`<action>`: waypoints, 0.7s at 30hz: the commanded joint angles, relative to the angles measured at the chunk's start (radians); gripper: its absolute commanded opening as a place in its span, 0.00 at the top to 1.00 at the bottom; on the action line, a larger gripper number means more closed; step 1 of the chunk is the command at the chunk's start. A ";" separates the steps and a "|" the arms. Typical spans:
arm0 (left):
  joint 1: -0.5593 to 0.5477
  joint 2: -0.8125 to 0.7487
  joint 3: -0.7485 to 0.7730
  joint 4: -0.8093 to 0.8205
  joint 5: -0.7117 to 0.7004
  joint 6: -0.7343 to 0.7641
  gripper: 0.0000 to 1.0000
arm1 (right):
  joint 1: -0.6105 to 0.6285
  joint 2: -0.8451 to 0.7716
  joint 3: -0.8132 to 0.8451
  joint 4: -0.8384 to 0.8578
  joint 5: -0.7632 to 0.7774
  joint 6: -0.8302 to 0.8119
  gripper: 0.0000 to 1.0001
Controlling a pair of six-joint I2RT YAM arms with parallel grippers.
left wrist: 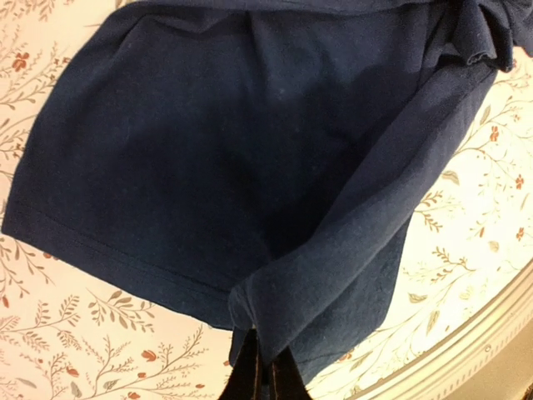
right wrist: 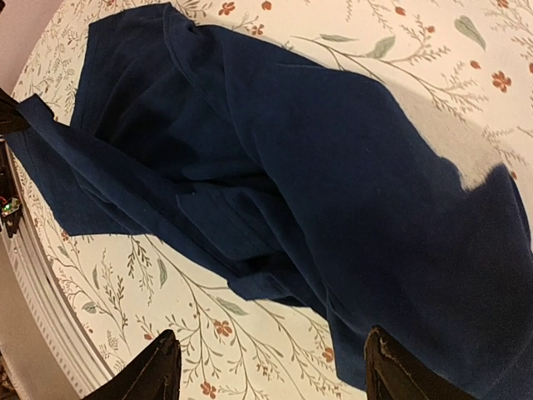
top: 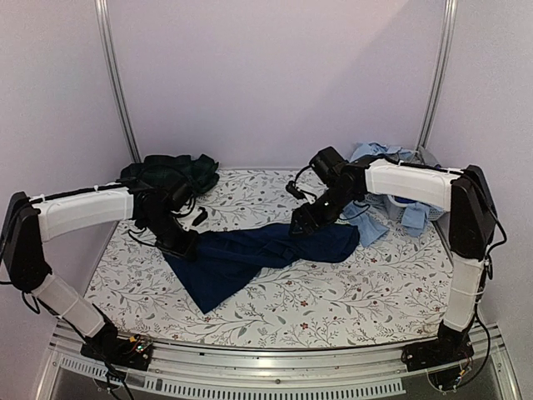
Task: Fold and stack the mixed laundry pile
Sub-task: Flatten out the crumpled T-shirt at the center of the board.
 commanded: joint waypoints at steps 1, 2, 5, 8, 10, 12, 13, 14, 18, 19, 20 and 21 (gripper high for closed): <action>-0.005 -0.010 -0.023 0.009 0.026 0.018 1.00 | 0.071 0.101 0.146 0.042 0.090 -0.075 0.26; -0.005 -0.008 -0.023 0.010 0.030 0.018 1.00 | 0.088 0.133 0.175 0.039 0.114 -0.083 0.26; -0.006 -0.014 -0.023 0.015 0.036 0.017 1.00 | 0.115 0.220 0.241 0.029 0.138 -0.112 0.25; -0.007 -0.020 -0.023 0.014 0.040 0.018 1.00 | 0.147 0.302 0.295 0.012 0.208 -0.120 0.24; -0.007 -0.027 -0.024 0.014 0.039 0.017 1.00 | 0.161 0.342 0.319 -0.005 0.226 -0.130 0.24; -0.007 -0.033 -0.026 0.015 0.041 0.020 1.00 | 0.174 0.360 0.320 -0.008 0.263 -0.129 0.25; -0.007 -0.037 -0.028 0.015 0.041 0.021 1.00 | 0.179 0.366 0.320 -0.010 0.284 -0.134 0.28; -0.007 -0.041 -0.030 0.014 0.041 0.024 1.00 | 0.180 0.374 0.321 -0.014 0.308 -0.133 0.35; -0.011 -0.062 -0.039 0.005 0.032 0.029 1.00 | 0.178 0.358 0.366 -0.060 0.424 -0.124 0.92; -0.015 -0.071 -0.040 0.002 0.025 0.027 1.00 | 0.177 0.331 0.385 -0.069 0.439 -0.126 1.00; -0.021 -0.082 -0.039 -0.002 0.022 0.025 1.00 | 0.174 0.304 0.406 -0.079 0.446 -0.120 1.00; -0.029 -0.095 -0.041 -0.002 0.022 0.024 1.00 | 0.166 0.247 0.430 -0.085 0.435 -0.108 1.00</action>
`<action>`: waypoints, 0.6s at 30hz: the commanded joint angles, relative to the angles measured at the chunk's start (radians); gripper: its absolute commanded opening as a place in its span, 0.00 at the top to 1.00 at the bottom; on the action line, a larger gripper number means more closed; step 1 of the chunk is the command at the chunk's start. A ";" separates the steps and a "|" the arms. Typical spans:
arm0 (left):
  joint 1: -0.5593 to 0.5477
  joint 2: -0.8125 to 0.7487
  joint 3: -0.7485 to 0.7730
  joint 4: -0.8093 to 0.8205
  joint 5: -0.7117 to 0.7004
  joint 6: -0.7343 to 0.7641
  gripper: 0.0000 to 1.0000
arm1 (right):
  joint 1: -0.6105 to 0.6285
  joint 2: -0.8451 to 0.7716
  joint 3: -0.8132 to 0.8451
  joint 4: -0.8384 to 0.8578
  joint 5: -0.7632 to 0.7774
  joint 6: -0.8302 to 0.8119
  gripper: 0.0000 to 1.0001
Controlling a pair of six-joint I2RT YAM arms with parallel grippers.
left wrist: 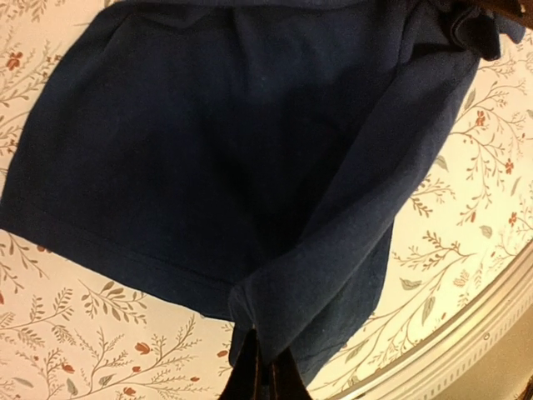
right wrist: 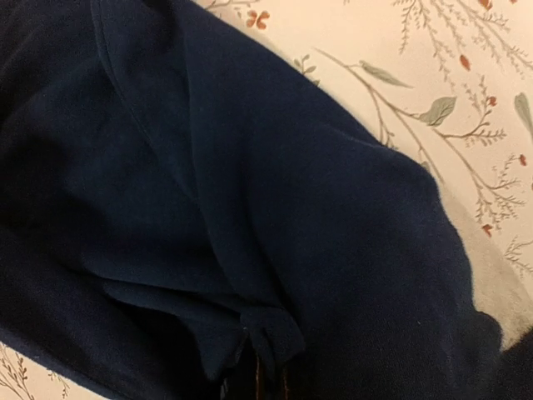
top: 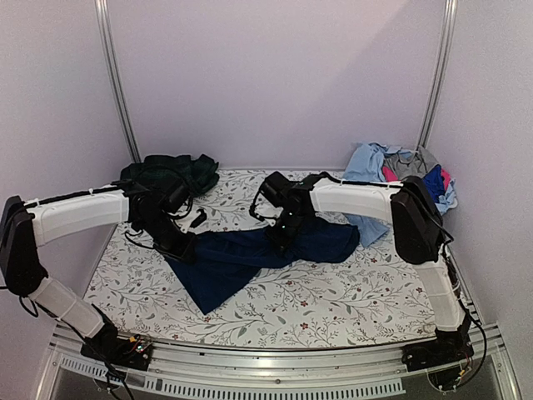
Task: Fold and stack the mixed laundry pile
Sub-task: Flatten out the crumpled T-shirt at the center of the board.
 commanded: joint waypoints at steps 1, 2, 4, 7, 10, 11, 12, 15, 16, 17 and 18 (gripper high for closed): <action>-0.038 -0.071 -0.012 -0.005 -0.007 0.006 1.00 | -0.032 -0.162 0.136 -0.050 0.074 0.036 1.00; -0.051 -0.086 -0.014 -0.009 -0.016 0.001 1.00 | -0.048 -0.202 0.168 -0.062 0.066 0.052 1.00; -0.085 -0.117 -0.010 -0.016 -0.030 -0.007 1.00 | -0.089 -0.249 0.219 -0.079 0.061 0.084 1.00; -0.151 -0.164 -0.006 -0.017 -0.038 -0.009 1.00 | -0.173 -0.250 0.290 -0.090 0.051 0.087 1.00; -0.240 -0.189 0.022 -0.087 -0.059 -0.024 1.00 | -0.275 -0.186 0.400 -0.098 -0.030 0.107 1.00; -0.275 -0.192 0.042 -0.128 -0.070 -0.030 1.00 | -0.311 -0.162 0.443 -0.099 -0.068 0.134 1.00; -0.313 -0.204 0.057 -0.158 -0.077 -0.046 1.00 | -0.347 -0.133 0.466 -0.084 -0.104 0.146 1.00; -0.429 -0.243 0.096 -0.203 -0.080 -0.081 1.00 | -0.448 -0.061 0.470 -0.008 -0.254 0.204 1.00; -0.458 -0.248 0.117 -0.225 -0.089 -0.091 1.00 | -0.474 -0.039 0.465 0.021 -0.304 0.221 1.00; -0.481 -0.246 0.131 -0.247 -0.097 -0.096 1.00 | -0.495 0.004 0.467 0.031 -0.325 0.228 1.00; -0.503 -0.242 0.143 -0.270 -0.100 -0.097 1.00 | -0.511 0.032 0.470 0.034 -0.329 0.233 1.00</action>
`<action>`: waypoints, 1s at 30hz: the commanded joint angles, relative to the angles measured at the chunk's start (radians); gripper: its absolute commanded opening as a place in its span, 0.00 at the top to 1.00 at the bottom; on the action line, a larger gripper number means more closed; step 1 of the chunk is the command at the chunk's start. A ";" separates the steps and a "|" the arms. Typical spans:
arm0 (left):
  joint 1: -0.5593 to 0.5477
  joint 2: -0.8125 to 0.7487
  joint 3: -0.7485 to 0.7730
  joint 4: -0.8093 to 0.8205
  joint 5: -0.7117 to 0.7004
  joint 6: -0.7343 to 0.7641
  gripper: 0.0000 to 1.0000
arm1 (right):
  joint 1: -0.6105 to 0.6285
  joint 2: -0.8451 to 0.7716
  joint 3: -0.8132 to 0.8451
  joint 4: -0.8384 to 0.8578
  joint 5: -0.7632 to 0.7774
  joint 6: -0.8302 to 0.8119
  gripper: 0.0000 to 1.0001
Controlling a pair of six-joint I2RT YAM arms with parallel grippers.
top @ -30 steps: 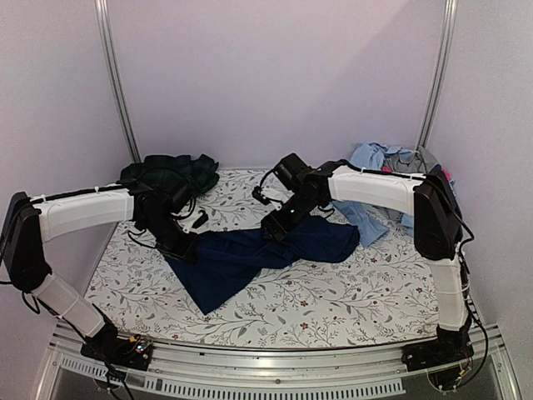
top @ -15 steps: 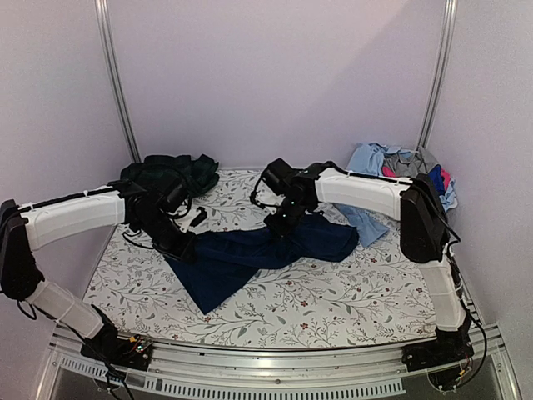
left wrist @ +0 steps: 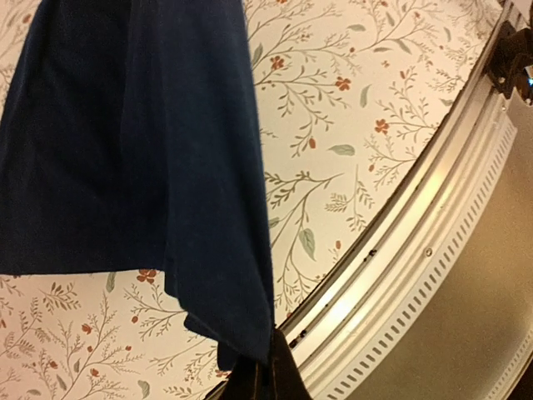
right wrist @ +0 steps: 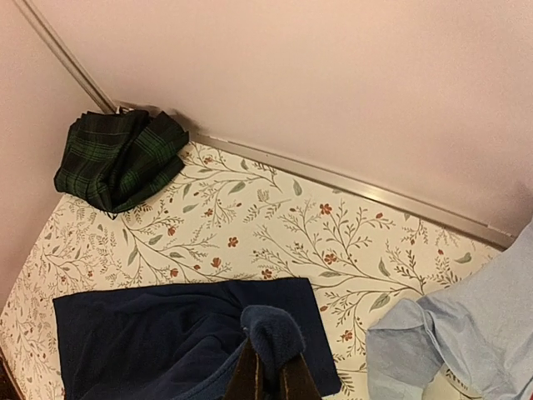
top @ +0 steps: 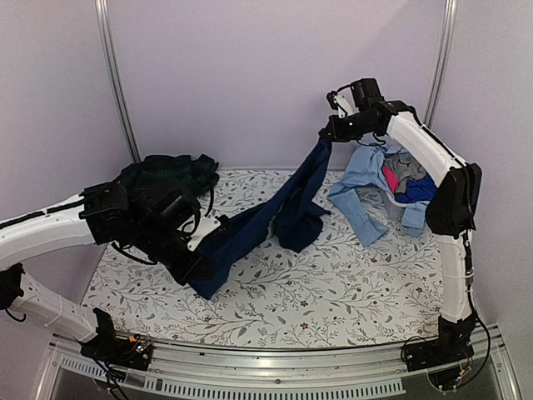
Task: Fold and stack the mixed laundry pile
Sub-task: Flatten out the crumpled T-shirt at the center of the board.
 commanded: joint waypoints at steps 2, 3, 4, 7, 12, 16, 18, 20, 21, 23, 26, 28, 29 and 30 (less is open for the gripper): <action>-0.127 -0.023 0.062 -0.161 -0.032 -0.038 1.00 | -0.082 0.219 0.010 0.029 -0.155 0.072 1.00; -0.143 -0.023 0.054 -0.158 -0.046 -0.041 1.00 | -0.088 0.228 0.022 0.021 -0.190 0.073 1.00; -0.150 -0.021 0.052 -0.160 -0.069 -0.049 1.00 | -0.089 0.224 0.019 0.022 -0.223 0.074 1.00; -0.121 0.019 0.101 -0.195 -0.277 -0.112 1.00 | -0.089 0.128 -0.029 0.049 -0.261 0.066 1.00; 0.201 0.042 0.219 -0.121 -0.371 -0.143 1.00 | -0.114 -0.053 -0.034 0.052 -0.211 0.029 1.00; 0.431 0.027 0.283 0.041 -0.262 -0.096 1.00 | -0.133 -0.155 0.003 0.068 -0.280 0.030 1.00; 0.480 0.051 0.295 0.069 -0.204 -0.064 1.00 | -0.129 -0.171 -0.017 0.072 -0.401 0.050 1.00; 0.491 0.075 0.290 0.064 -0.186 -0.041 1.00 | -0.101 -0.176 -0.062 0.040 -0.509 0.076 1.00; 0.493 0.079 0.277 0.069 -0.161 -0.028 1.00 | -0.078 -0.175 -0.096 0.012 -0.558 0.076 1.00; 0.496 0.065 0.240 0.080 -0.142 -0.025 1.00 | -0.007 -0.209 -0.228 -0.015 -0.615 0.052 1.00; 0.524 0.024 0.178 0.099 -0.131 -0.042 1.00 | 0.116 -0.322 -0.439 -0.073 -0.643 0.008 1.00; 0.557 0.023 0.159 0.102 -0.099 -0.060 1.00 | 0.188 -0.376 -0.568 -0.103 -0.664 -0.004 1.00; 0.569 0.028 0.152 0.104 -0.087 -0.066 1.00 | 0.220 -0.401 -0.632 -0.107 -0.678 -0.009 1.00; 0.579 0.038 0.146 0.107 -0.075 -0.070 1.00 | 0.228 -0.404 -0.675 -0.111 -0.682 -0.019 1.00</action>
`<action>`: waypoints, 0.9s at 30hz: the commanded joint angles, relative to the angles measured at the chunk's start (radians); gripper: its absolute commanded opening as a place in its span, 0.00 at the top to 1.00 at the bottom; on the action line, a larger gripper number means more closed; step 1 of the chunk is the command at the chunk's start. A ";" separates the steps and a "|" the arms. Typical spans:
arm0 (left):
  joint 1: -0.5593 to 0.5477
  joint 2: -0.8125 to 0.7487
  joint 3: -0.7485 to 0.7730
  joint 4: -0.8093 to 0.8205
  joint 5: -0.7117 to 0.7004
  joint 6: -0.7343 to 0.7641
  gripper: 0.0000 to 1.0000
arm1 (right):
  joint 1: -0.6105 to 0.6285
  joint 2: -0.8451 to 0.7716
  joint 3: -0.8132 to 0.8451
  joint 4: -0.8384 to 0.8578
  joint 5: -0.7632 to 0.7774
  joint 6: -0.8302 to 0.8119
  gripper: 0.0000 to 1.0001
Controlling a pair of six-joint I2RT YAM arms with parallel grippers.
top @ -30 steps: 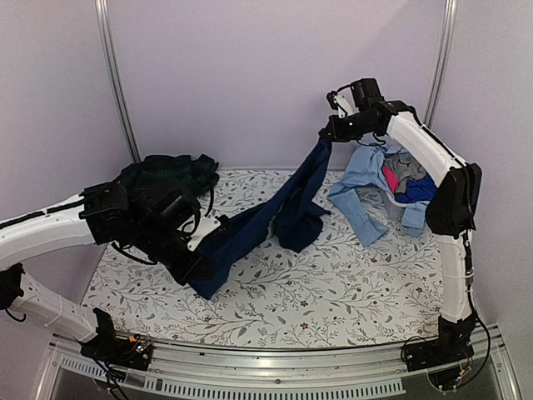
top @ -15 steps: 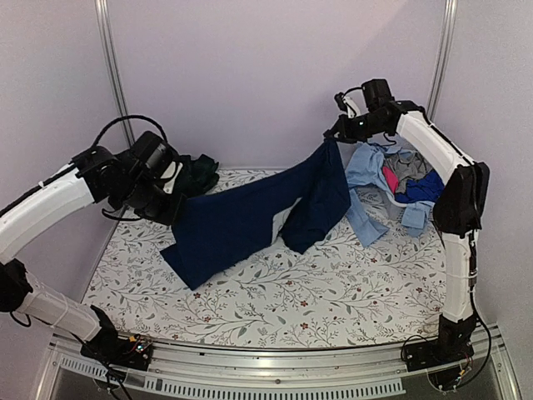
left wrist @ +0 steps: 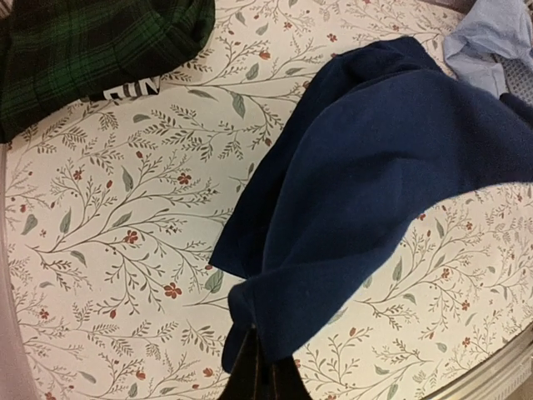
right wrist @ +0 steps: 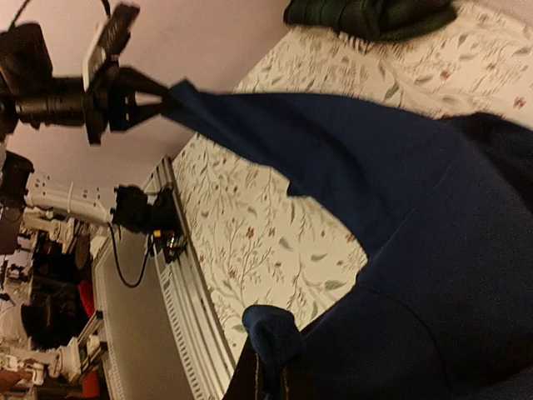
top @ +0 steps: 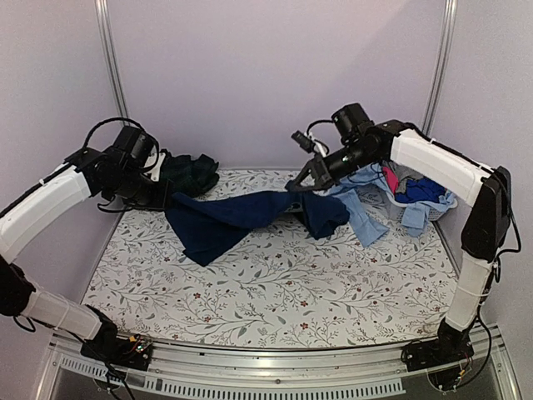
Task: Fold and stack the mixed laundry pile
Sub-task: Flatten out the crumpled T-shirt at the center of the board.
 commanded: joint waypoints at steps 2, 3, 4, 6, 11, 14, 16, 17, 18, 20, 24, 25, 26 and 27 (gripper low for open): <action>0.063 0.020 -0.033 0.039 0.094 -0.018 1.00 | 0.085 -0.048 -0.168 -0.105 -0.063 -0.058 0.78; 0.068 0.042 -0.035 0.045 0.105 -0.020 1.00 | 0.068 0.011 -0.125 -0.111 -0.005 -0.062 0.61; 0.073 0.065 -0.030 0.050 0.118 -0.019 1.00 | 0.044 0.057 -0.043 -0.134 0.076 -0.058 0.49; 0.082 0.124 -0.009 0.045 0.128 -0.015 1.00 | -0.035 0.190 0.087 -0.162 0.177 -0.007 0.45; 0.108 0.217 0.024 0.023 0.145 -0.014 1.00 | -0.078 0.174 0.061 -0.168 0.251 -0.047 0.37; 0.127 0.227 0.017 0.029 0.157 -0.021 1.00 | -0.023 0.015 -0.205 -0.081 0.119 -0.071 0.40; 0.139 0.224 0.005 0.035 0.172 -0.026 1.00 | 0.075 -0.084 -0.366 -0.050 0.151 -0.142 0.38; 0.142 0.221 -0.005 0.041 0.183 -0.027 1.00 | 0.119 -0.137 -0.441 -0.032 0.183 -0.163 0.38; 0.147 0.218 -0.014 0.046 0.194 -0.031 1.00 | 0.156 -0.158 -0.496 -0.018 0.205 -0.182 0.38; 0.153 0.219 -0.024 0.047 0.213 -0.032 1.00 | 0.198 -0.172 -0.572 0.000 0.245 -0.204 0.38; 0.157 0.223 -0.033 0.050 0.229 -0.026 1.00 | 0.210 -0.128 -0.658 0.072 0.240 -0.161 0.37; 0.159 0.225 -0.032 0.052 0.231 -0.025 1.00 | 0.214 -0.126 -0.680 0.103 0.238 -0.152 0.35; 0.158 0.226 -0.028 0.052 0.232 -0.023 1.00 | 0.219 -0.124 -0.697 0.137 0.243 -0.137 0.32; 0.159 0.228 -0.025 0.049 0.232 -0.021 1.00 | 0.222 -0.119 -0.716 0.168 0.244 -0.128 0.29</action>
